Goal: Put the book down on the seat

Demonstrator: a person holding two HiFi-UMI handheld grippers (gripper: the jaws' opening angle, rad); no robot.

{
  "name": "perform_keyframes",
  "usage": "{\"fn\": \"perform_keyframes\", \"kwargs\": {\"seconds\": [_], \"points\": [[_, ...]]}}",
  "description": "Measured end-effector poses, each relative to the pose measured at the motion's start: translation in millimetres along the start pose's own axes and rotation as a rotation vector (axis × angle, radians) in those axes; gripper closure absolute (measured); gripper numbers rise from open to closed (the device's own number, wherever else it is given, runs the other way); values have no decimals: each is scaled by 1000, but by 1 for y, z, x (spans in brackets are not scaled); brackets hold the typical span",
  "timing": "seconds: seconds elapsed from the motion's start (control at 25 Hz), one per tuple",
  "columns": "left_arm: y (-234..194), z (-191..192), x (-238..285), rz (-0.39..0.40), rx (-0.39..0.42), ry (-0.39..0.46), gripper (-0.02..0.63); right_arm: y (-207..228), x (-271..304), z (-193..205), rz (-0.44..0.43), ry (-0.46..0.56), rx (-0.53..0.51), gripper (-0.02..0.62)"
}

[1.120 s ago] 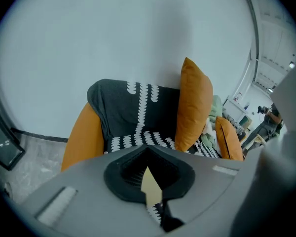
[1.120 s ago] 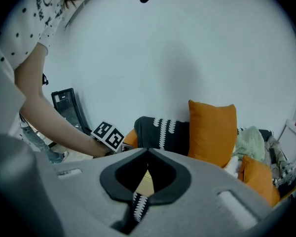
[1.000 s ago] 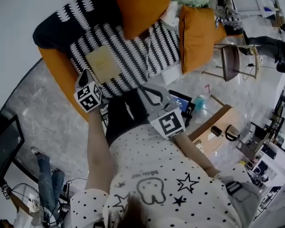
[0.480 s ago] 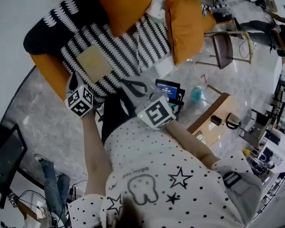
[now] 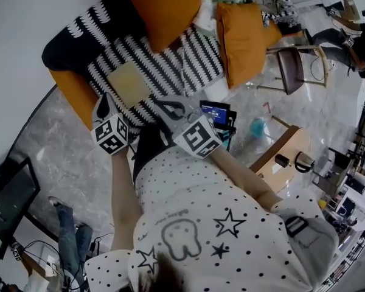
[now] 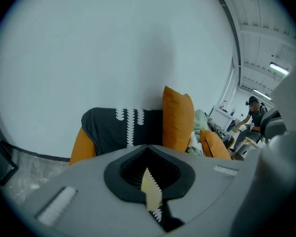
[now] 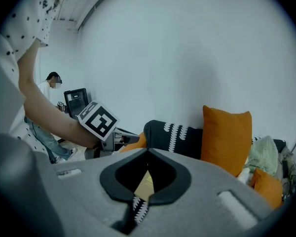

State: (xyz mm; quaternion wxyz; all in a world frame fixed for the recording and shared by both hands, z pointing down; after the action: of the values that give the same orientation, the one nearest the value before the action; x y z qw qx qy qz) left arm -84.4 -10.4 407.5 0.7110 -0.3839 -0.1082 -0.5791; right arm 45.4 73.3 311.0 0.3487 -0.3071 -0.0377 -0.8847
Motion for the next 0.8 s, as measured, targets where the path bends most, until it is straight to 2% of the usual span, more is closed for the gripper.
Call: {"fn": "perform_keyframes", "kwargs": {"seconds": [0.4, 0.8], "points": [[23, -24, -42, 75, 82, 62, 612, 6, 3, -16, 18, 47, -12, 594], [53, -49, -85, 124, 70, 162, 612, 15, 1, -26, 34, 83, -53, 594]]}}
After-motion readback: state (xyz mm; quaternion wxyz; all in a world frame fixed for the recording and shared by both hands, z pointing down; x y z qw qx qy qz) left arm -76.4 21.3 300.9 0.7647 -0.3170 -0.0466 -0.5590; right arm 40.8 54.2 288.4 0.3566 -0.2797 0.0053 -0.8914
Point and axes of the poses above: the fingertips, and each gripper's own axes: x forward along the fingers, y to its right, z out of its underside, the point moved 1 cm from there along -x, backward along the fingers, and after that the axes turned 13 degrees about -x, right-handed, at the moved point
